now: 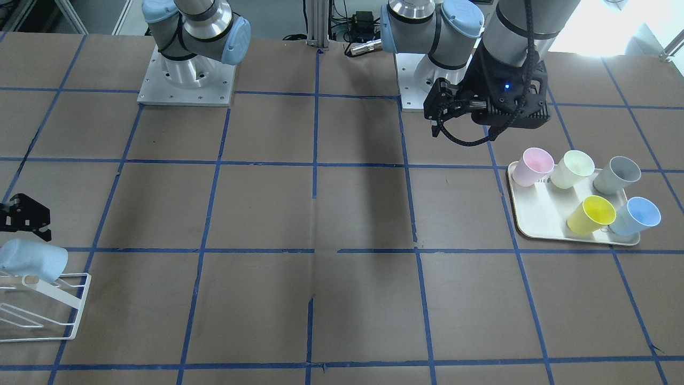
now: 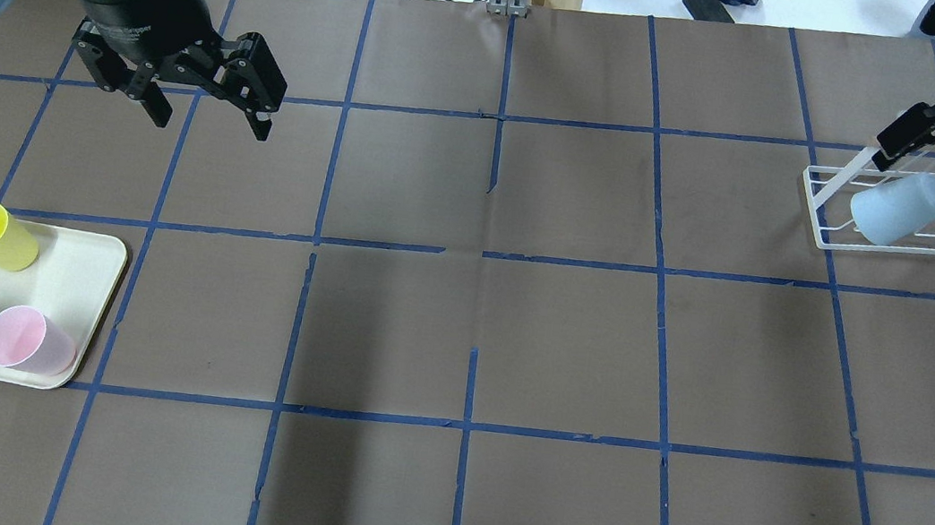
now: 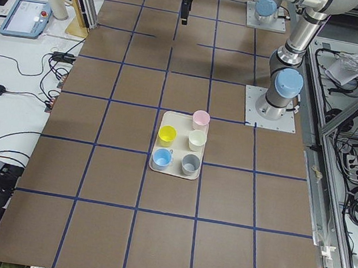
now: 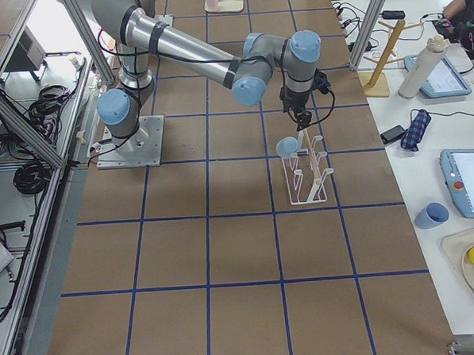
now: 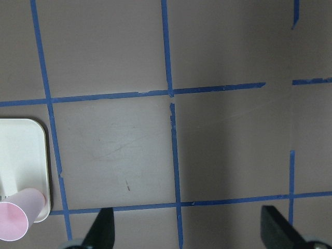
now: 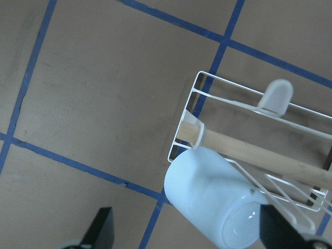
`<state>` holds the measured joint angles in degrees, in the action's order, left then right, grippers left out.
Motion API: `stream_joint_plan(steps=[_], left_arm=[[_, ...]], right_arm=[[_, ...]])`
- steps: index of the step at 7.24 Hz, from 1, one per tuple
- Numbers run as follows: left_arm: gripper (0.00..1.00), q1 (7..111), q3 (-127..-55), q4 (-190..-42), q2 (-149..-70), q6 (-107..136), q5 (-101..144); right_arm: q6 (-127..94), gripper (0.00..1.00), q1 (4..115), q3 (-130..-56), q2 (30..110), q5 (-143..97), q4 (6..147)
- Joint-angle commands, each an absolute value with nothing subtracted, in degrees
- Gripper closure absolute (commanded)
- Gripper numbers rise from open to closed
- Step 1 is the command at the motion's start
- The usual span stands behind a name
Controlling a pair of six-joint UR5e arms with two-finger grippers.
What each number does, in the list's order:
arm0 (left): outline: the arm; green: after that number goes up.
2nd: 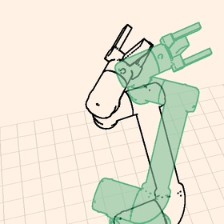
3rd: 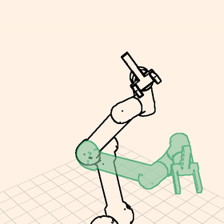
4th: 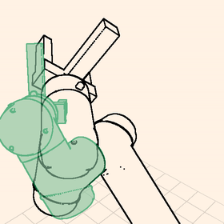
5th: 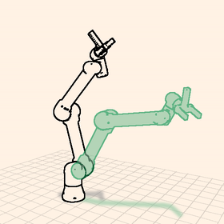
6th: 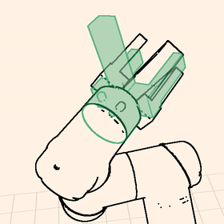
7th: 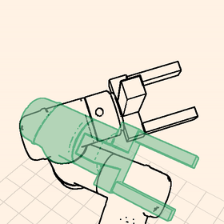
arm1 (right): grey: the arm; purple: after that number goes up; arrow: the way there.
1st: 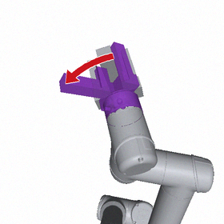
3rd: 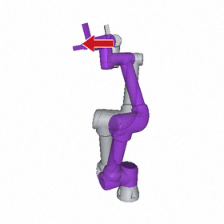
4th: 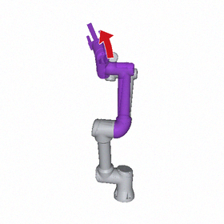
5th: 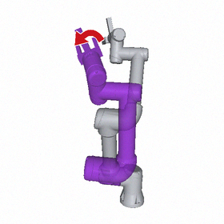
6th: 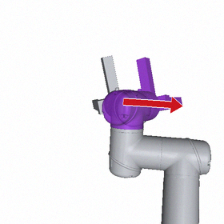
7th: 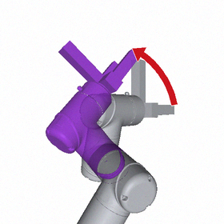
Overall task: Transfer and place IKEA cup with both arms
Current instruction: 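Move the right gripper toward the light blue cup on the wire rack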
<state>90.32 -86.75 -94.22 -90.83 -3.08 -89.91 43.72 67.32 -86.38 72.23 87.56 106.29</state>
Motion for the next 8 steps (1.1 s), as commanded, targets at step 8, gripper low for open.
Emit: stream_joint_plan(steps=[8], left_arm=[[0.00, 90.4, -86.7, -94.2, -91.1, -3.2, -89.8]], right_arm=[[55.7, 0.04, 66.5, -88.2, 70.2, 87.5, 111.8]])
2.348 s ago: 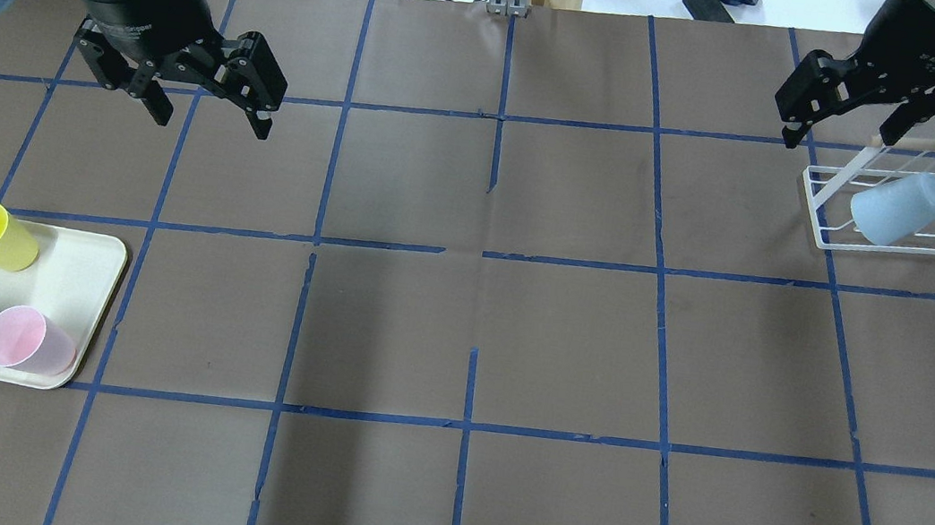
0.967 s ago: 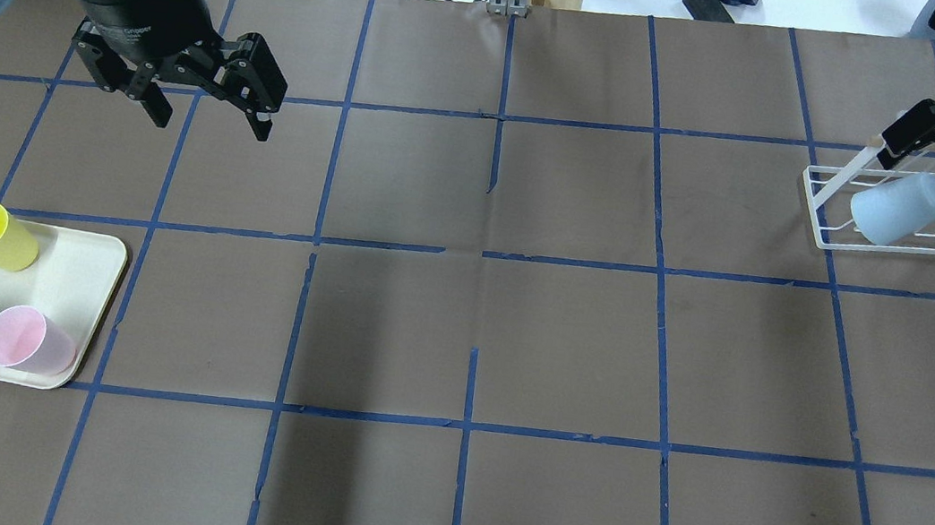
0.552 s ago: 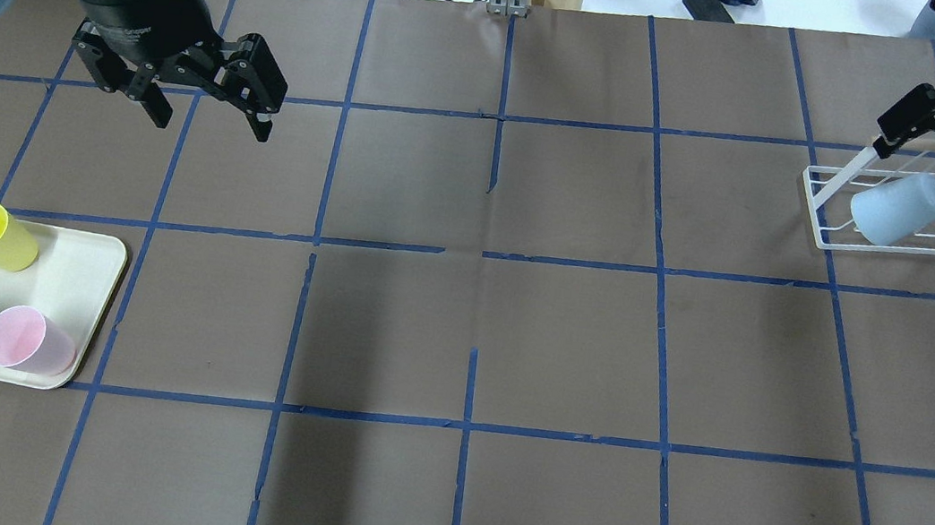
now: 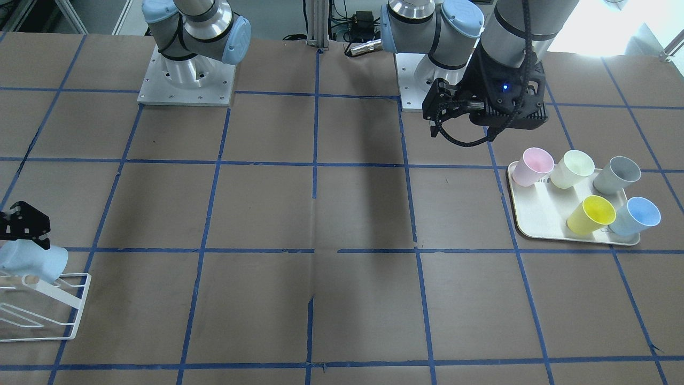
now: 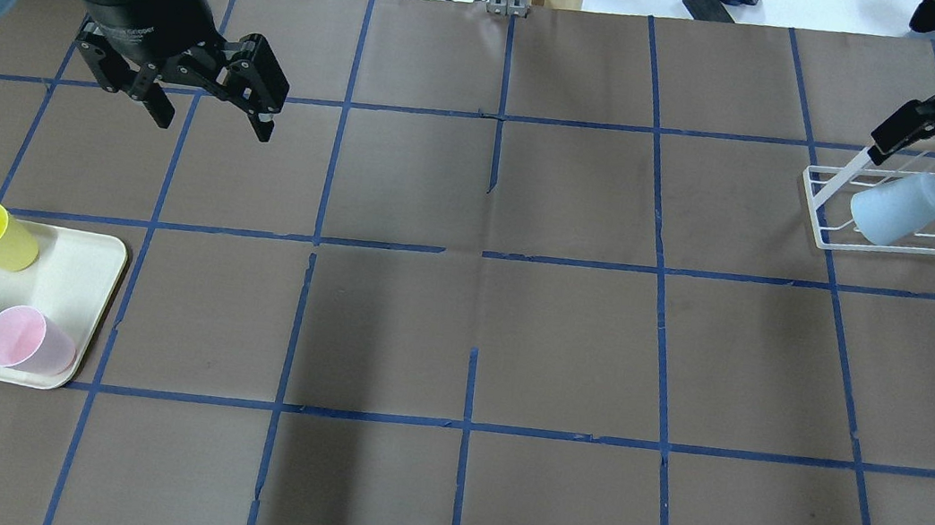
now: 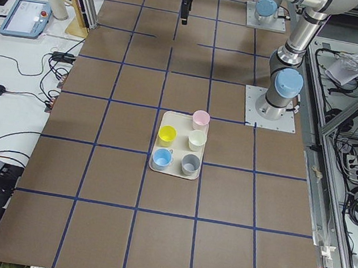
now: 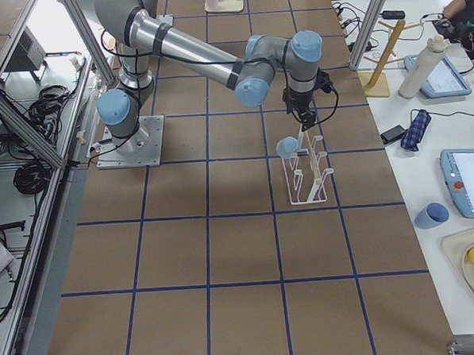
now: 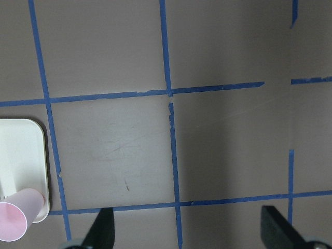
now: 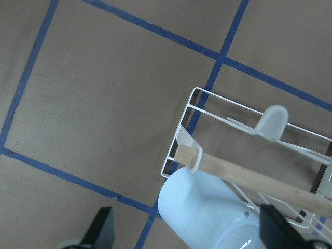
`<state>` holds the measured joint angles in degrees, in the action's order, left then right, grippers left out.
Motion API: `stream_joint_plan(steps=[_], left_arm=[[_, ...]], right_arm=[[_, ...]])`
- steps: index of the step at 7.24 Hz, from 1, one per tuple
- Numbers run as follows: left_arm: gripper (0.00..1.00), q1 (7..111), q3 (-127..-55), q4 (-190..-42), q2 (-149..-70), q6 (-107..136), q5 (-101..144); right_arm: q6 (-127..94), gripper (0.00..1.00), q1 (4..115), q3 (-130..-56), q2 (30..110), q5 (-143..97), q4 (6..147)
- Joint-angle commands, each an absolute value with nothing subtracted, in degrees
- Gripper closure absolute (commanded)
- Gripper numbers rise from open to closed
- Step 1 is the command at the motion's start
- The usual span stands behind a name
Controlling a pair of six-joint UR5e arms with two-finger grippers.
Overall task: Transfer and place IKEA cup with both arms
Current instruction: 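Move the right gripper toward the light blue cup on the wire rack, then lower the right gripper around the light blue cup and close it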
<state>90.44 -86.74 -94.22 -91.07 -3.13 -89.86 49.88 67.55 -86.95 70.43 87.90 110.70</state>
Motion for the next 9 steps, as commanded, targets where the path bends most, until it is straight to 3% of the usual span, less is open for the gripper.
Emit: stream_joint_plan(steps=[1, 4, 9], left_arm=[[0.00, 90.4, -86.7, -94.1, -91.3, -3.2, -89.8], [0.00, 90.4, -86.8, -94.1, -91.2, -3.2, -89.8], [0.00, 90.4, -86.7, -94.1, -91.1, -3.0, -89.8]], right_arm=[[62.0, 0.04, 65.1, -89.6, 70.2, 86.8, 114.1], [81.1, 0.04, 62.5, -90.4, 70.1, 82.0, 115.8], [83.6, 0.03, 60.8, -93.5, 70.3, 82.1, 115.0]])
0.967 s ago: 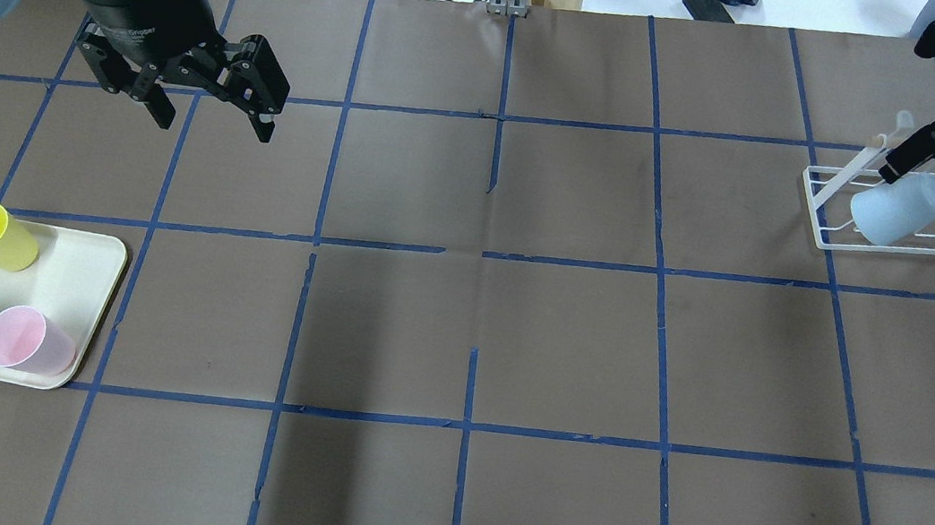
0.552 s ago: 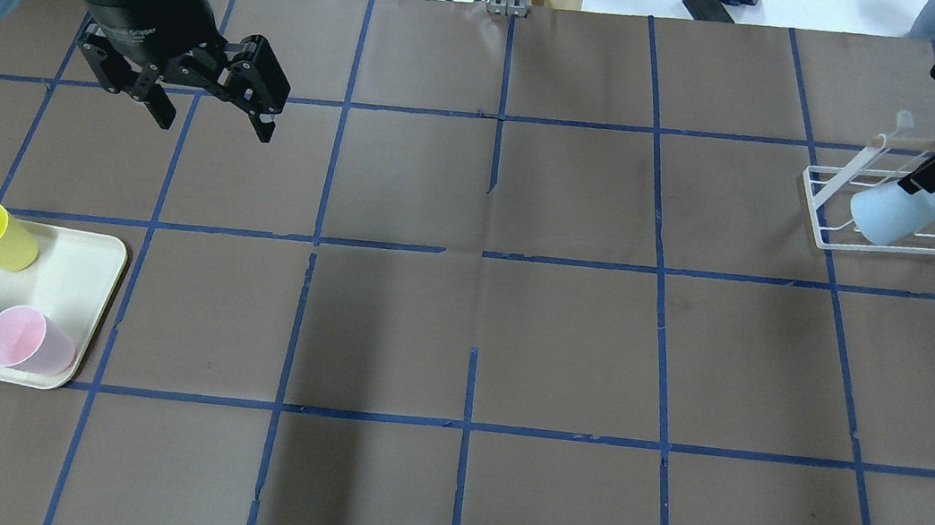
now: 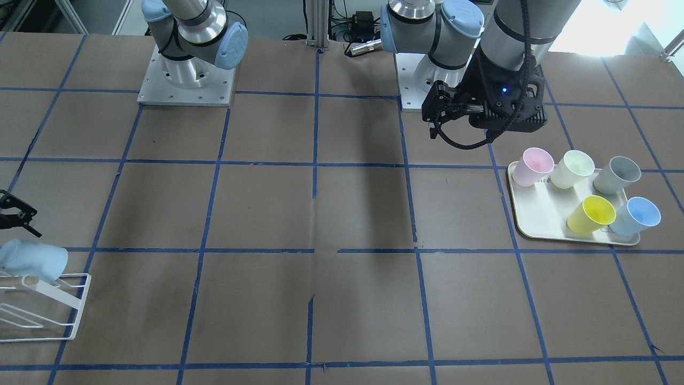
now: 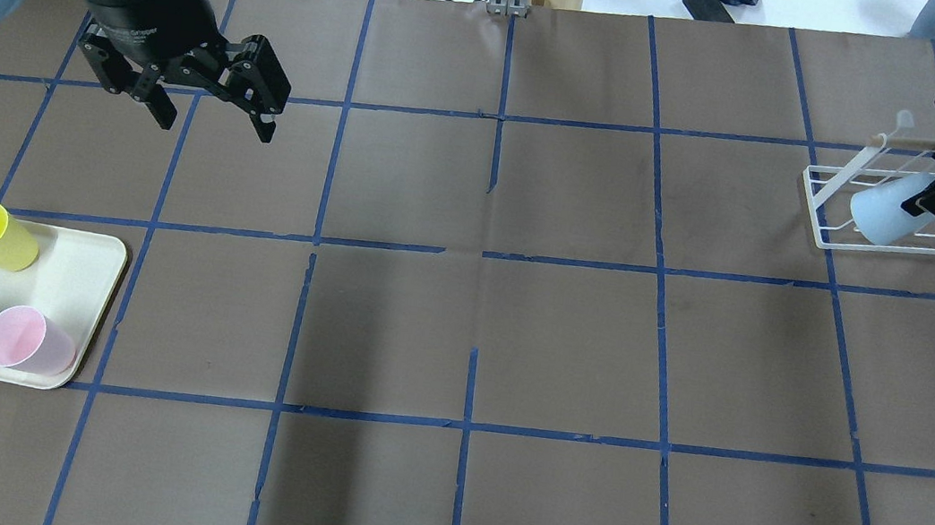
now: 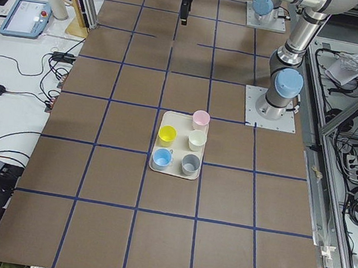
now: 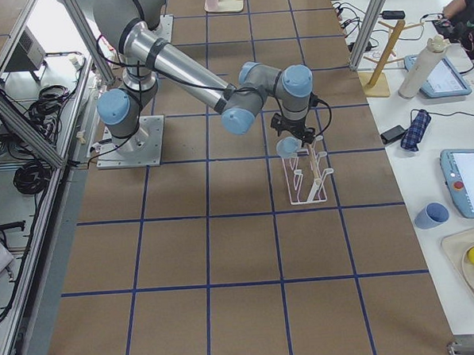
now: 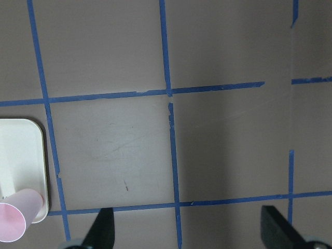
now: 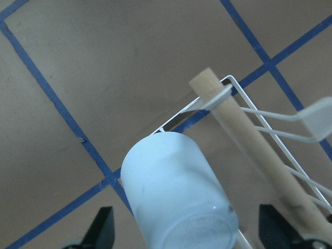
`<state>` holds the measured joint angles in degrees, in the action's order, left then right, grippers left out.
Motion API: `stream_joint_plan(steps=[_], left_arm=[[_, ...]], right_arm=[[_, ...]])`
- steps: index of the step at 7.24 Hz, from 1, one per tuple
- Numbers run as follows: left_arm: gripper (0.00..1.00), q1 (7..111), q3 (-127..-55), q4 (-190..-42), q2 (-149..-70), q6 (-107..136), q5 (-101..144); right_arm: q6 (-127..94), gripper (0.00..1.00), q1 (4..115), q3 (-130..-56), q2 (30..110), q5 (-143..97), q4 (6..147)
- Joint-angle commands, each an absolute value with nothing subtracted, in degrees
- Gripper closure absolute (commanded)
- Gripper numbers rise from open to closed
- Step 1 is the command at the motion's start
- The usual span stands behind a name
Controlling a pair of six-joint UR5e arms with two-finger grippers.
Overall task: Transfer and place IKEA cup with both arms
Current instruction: 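Lower the right gripper around the light blue cup and close it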
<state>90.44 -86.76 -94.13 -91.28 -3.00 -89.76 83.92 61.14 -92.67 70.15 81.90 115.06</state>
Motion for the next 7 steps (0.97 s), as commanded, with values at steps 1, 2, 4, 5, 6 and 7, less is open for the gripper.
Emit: stream_joint_plan(steps=[1, 2, 4, 5, 6, 7], left_arm=[[0.00, 90.4, -86.7, -94.1, -91.6, -3.0, -89.8], [0.00, 90.4, -86.8, -94.1, -91.1, -3.0, -89.7], [0.00, 90.4, -86.8, -94.1, -91.0, -3.0, -89.7], [0.00, 90.4, -86.8, -94.1, -91.3, -3.0, -89.8], [0.00, 90.4, -86.8, -94.1, -91.1, -3.0, -89.7], [0.00, 90.4, -87.1, -94.1, -91.1, -3.0, -89.8]], right_arm=[[84.1, 0.03, 60.8, -93.1, 70.4, 82.0, 115.2], [84.2, 0.03, 60.7, -93.3, 70.1, 81.7, 115.4], [84.0, 0.03, 60.7, -93.5, 69.4, 81.7, 115.9], [83.9, 0.03, 60.7, -93.5, 69.2, 81.7, 115.9], [83.8, 0.04, 60.7, -93.5, 68.9, 81.7, 115.8], [83.7, 0.08, 60.7, -93.5, 68.9, 81.7, 115.8]])
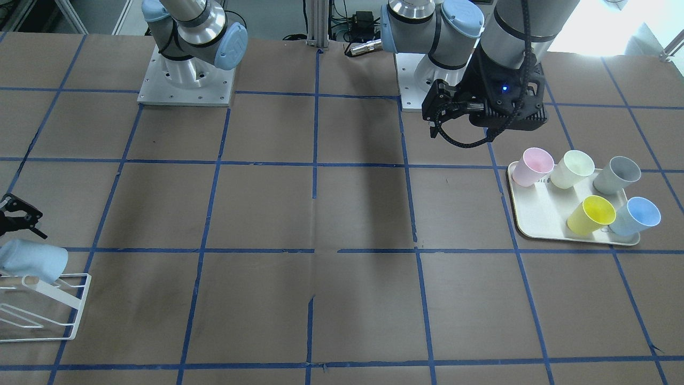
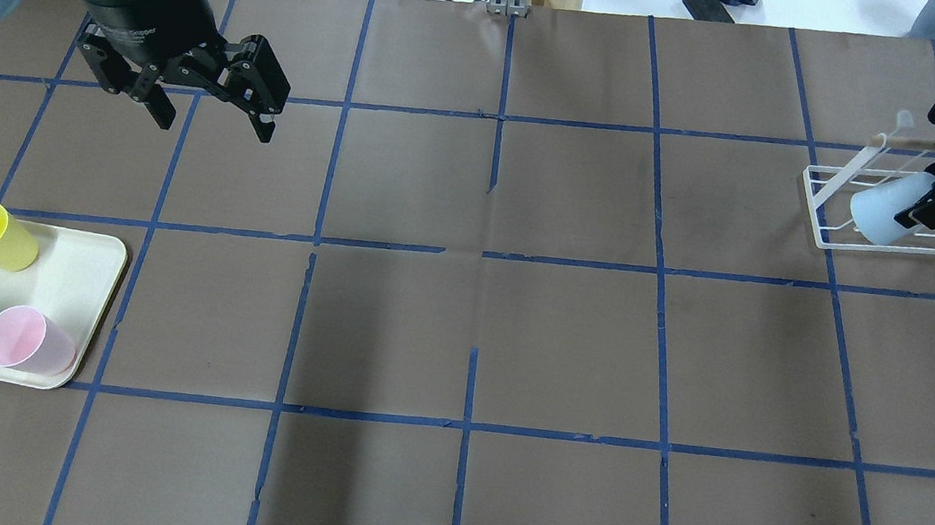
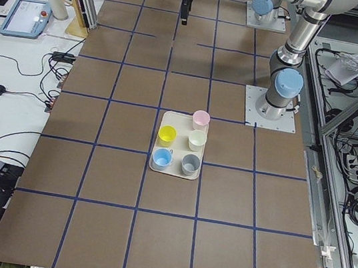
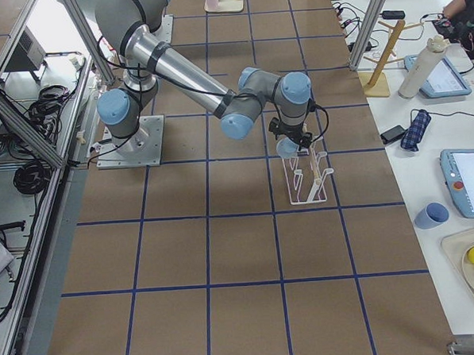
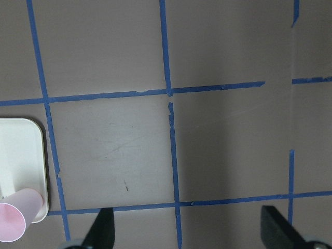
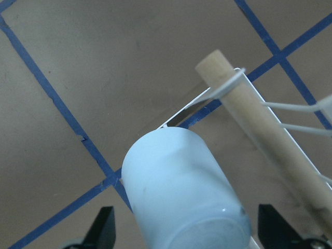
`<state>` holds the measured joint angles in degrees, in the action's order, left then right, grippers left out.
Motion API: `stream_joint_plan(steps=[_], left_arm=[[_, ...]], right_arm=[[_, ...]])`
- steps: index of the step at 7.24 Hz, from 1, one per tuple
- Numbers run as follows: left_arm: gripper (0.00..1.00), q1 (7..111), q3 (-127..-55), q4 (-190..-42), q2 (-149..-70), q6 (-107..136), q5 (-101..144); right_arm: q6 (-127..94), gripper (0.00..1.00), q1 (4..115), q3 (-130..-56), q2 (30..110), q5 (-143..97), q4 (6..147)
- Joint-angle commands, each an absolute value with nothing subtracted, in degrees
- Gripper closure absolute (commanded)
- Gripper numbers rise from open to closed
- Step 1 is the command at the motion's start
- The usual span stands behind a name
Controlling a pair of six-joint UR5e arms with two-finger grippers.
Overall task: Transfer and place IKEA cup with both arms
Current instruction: 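Lower the right gripper around the light blue cup and close it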
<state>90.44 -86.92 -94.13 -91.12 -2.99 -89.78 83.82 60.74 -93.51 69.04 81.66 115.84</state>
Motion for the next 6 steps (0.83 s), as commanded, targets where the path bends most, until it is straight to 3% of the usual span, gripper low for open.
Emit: stream_joint_plan(steps=[1, 2, 4, 6], left_arm=[[0.00, 90.4, -86.9, -94.1, -90.9, -3.0, -89.7], [0.00, 90.4, -87.0, -94.0, -91.1, -3.0, -89.7], [0.00, 90.4, -86.9, -94.0, -90.9, -3.0, -89.7], [0.00, 90.4, -86.8, -94.0, -90.8, -3.0, -89.7]], right_arm=[[83.6, 0.15, 60.8, -93.4, 68.9, 81.7, 115.8], [83.7, 0.37, 60.8, -93.4, 69.0, 81.7, 115.7], [83.8, 0.70, 60.8, -93.3, 69.4, 81.8, 115.5], [84.0, 0.72, 60.8, -92.6, 70.3, 82.0, 115.3]])
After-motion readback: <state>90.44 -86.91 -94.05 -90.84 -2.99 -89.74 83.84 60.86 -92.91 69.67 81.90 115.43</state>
